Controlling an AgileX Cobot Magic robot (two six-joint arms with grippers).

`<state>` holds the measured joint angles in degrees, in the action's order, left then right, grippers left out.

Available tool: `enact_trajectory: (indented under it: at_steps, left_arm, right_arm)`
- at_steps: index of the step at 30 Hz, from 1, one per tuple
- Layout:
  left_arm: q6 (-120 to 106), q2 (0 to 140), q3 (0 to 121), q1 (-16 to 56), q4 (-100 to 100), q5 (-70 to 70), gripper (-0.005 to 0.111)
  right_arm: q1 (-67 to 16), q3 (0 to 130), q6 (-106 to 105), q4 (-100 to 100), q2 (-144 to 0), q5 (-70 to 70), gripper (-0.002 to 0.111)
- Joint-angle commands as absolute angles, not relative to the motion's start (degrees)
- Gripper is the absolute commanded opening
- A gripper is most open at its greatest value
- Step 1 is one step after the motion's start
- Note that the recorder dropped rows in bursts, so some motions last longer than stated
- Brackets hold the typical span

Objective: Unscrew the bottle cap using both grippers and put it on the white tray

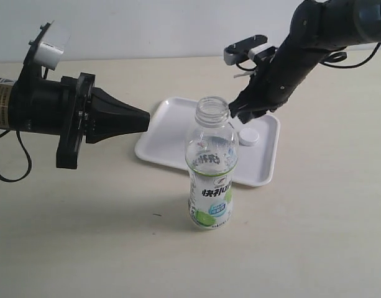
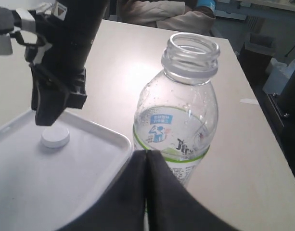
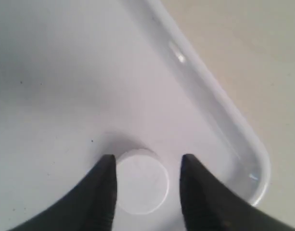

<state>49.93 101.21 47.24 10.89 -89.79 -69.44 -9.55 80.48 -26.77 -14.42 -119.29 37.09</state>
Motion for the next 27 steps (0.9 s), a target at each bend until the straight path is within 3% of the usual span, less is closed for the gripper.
enact_trajectory:
  at_steps: [1,5,11,27]
  left_arm:
    - [50.3,100.6,47.1,10.6,-89.6,-70.0,0.000]
    - [51.4,100.6,47.1,10.1,-88.8,-70.0,0.000]
    - [51.3,100.6,47.1,9.2,-87.1,-70.0,0.000]
    - [51.3,100.6,47.1,9.1,-86.4,-70.0,0.000]
  right_arm:
    - [-9.3,78.5,-23.6,-13.1,-111.2,35.7,0.000]
    - [-9.3,63.5,-20.7,-13.3,-98.9,18.3,0.000]
    - [-9.3,44.3,-17.3,-13.5,-83.4,5.5,0.000]
    - [-9.3,10.8,-16.1,-13.5,-50.4,-8.3,0.000]
